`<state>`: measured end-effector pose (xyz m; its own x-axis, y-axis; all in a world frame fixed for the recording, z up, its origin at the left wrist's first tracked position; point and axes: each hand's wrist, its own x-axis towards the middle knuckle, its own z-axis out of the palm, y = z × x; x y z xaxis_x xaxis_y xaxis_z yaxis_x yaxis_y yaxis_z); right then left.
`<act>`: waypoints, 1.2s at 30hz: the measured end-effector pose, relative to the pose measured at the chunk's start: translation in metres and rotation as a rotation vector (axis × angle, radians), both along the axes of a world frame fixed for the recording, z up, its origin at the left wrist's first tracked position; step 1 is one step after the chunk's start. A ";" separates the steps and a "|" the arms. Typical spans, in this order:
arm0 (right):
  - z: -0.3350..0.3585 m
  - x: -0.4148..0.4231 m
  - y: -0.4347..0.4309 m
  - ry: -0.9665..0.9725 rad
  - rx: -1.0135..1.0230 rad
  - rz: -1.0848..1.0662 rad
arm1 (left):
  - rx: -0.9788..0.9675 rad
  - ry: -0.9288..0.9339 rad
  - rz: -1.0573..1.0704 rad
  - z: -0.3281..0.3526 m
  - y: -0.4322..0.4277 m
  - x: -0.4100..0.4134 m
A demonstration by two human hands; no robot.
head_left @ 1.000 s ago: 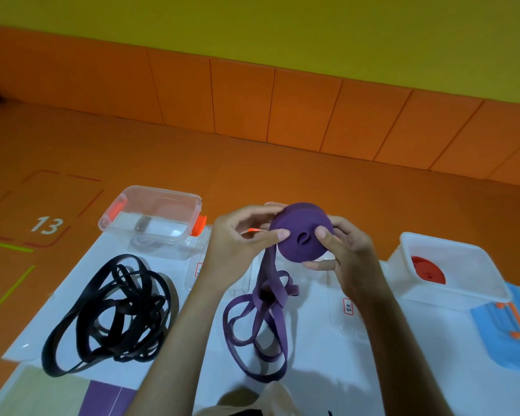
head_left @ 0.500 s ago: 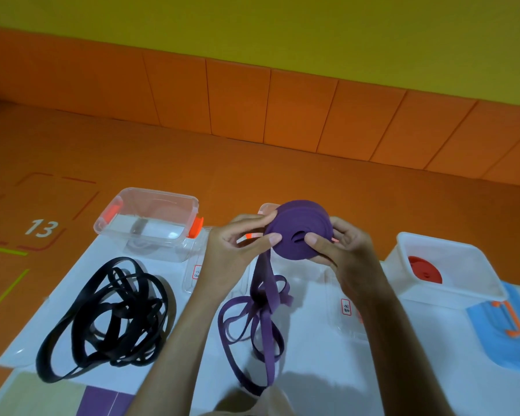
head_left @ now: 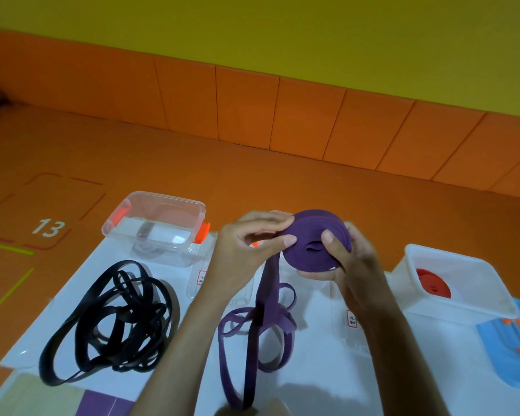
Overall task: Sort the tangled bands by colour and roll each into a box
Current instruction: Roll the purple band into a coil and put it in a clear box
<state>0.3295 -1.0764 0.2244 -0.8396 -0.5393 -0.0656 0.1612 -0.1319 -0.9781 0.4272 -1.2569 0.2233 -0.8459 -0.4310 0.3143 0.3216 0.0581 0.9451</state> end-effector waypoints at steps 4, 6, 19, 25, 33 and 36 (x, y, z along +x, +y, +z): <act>-0.001 0.004 -0.001 0.006 0.035 0.090 | -0.039 -0.113 -0.057 -0.001 -0.012 0.003; -0.001 0.001 0.002 0.069 0.101 0.147 | -0.061 -0.152 -0.047 -0.002 -0.014 0.003; -0.006 0.005 -0.016 -0.188 -0.058 0.139 | 0.170 -0.166 -0.107 -0.017 -0.026 0.007; -0.003 0.000 -0.011 0.010 0.060 0.220 | 0.073 -0.176 -0.124 -0.011 -0.041 0.014; -0.015 0.001 -0.011 0.575 0.116 0.021 | 0.113 -0.180 -0.168 -0.022 -0.022 0.002; -0.021 0.003 -0.009 0.612 0.128 -0.052 | 0.125 -0.191 -0.167 -0.031 -0.019 0.000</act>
